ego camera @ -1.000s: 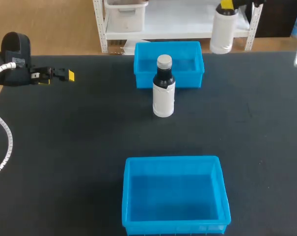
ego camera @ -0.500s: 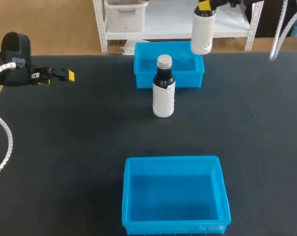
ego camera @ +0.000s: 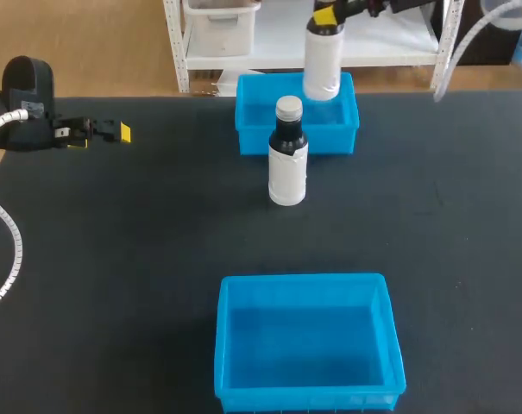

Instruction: Pick up the bottle, and place it in the far bin if it is heavy, or in the near bin if it is light.

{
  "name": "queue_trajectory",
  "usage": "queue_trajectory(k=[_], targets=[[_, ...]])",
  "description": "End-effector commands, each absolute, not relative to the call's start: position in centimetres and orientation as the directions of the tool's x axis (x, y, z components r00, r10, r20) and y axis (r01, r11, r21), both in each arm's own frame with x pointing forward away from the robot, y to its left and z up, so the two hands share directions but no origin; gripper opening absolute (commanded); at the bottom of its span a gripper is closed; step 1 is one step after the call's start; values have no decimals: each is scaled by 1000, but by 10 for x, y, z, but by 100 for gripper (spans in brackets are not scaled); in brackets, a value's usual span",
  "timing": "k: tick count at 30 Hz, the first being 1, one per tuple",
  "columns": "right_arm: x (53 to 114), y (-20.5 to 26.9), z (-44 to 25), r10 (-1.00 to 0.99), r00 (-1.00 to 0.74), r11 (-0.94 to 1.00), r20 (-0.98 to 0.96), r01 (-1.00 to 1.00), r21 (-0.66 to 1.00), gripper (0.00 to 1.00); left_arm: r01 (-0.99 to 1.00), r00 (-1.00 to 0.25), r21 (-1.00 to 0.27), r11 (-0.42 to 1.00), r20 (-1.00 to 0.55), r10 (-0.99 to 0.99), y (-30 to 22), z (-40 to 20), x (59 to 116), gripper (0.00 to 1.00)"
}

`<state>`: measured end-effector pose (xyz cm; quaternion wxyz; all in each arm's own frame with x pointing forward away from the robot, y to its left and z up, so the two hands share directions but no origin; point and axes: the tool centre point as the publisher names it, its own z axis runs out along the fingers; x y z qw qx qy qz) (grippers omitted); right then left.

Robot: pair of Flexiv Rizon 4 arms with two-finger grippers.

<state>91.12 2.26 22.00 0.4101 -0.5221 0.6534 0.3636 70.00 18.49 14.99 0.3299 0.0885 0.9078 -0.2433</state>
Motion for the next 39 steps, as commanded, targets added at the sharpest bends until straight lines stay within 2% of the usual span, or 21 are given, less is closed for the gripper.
queue_trajectory(k=[1,17,39], targets=[[926,42,214,-393,-118,122,-912,-990,75,0,321,-767,-383,866,-642,0,185,150,700,100],[936,91,177,-389,-108,40,-915,-994,100,0,321,-767,-383,866,-642,0,185,150,700,100],[955,112,136,-388,-94,-3,-917,-995,104,0,321,-767,-383,866,-642,0,185,150,700,100]])
